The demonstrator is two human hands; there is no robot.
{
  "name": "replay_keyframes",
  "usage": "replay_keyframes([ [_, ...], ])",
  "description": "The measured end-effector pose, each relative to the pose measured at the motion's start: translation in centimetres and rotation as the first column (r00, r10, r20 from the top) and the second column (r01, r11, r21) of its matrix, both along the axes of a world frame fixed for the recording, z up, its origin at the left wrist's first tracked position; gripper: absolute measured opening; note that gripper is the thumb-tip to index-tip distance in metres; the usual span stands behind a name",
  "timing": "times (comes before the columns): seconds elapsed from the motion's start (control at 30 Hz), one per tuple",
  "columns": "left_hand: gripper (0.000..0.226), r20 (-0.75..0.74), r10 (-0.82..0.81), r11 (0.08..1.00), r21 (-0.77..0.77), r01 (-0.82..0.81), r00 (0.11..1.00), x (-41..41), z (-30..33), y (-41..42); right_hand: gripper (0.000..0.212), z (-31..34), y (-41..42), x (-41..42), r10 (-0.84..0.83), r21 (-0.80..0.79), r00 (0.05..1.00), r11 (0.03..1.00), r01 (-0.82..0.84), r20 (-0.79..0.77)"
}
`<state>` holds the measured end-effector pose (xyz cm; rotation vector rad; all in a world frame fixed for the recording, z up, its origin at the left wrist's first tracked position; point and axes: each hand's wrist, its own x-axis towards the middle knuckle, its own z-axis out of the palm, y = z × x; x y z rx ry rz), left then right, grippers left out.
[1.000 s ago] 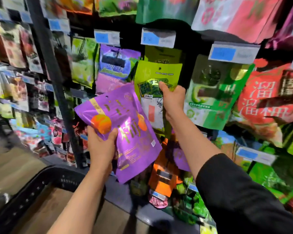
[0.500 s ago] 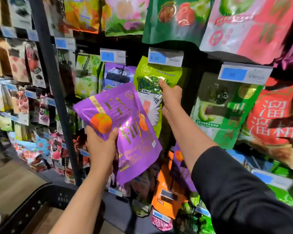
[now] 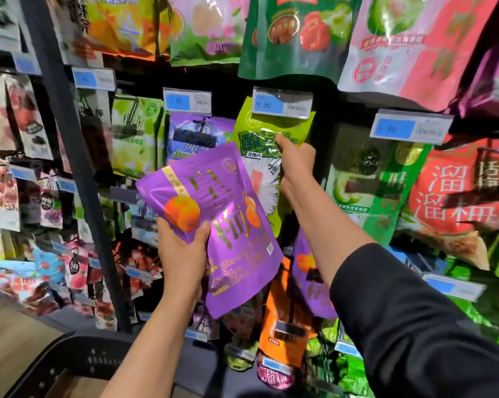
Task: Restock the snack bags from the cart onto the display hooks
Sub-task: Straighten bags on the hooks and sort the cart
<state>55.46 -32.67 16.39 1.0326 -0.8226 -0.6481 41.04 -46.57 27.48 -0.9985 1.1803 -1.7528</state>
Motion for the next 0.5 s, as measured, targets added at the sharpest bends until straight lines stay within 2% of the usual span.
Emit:
replay_keyframes([
  [0.17, 0.065, 0.020, -0.011, 1.000, 0.025, 0.011, 1.000, 0.4, -0.2, 0.3, 0.022, -0.9, 0.5, 0.0, -0.026, 0.017, 0.999, 1.000, 0.026, -0.021],
  [0.3, 0.054, 0.034, -0.018, 1.000, 0.012, 0.018, 0.999, 0.6, -0.6, 0.3, 0.031, -0.3, 0.0, 0.3, -0.049, 0.010, 0.998, 0.999, 0.049, -0.039],
  [0.5, 0.054, 0.060, -0.048, 0.999, -0.001, 0.048, 0.997, 1.3, -0.6, 0.5, 0.038, 0.3, -0.4, 0.4, -0.071, 0.017, 0.996, 0.997, 0.073, -0.061],
])
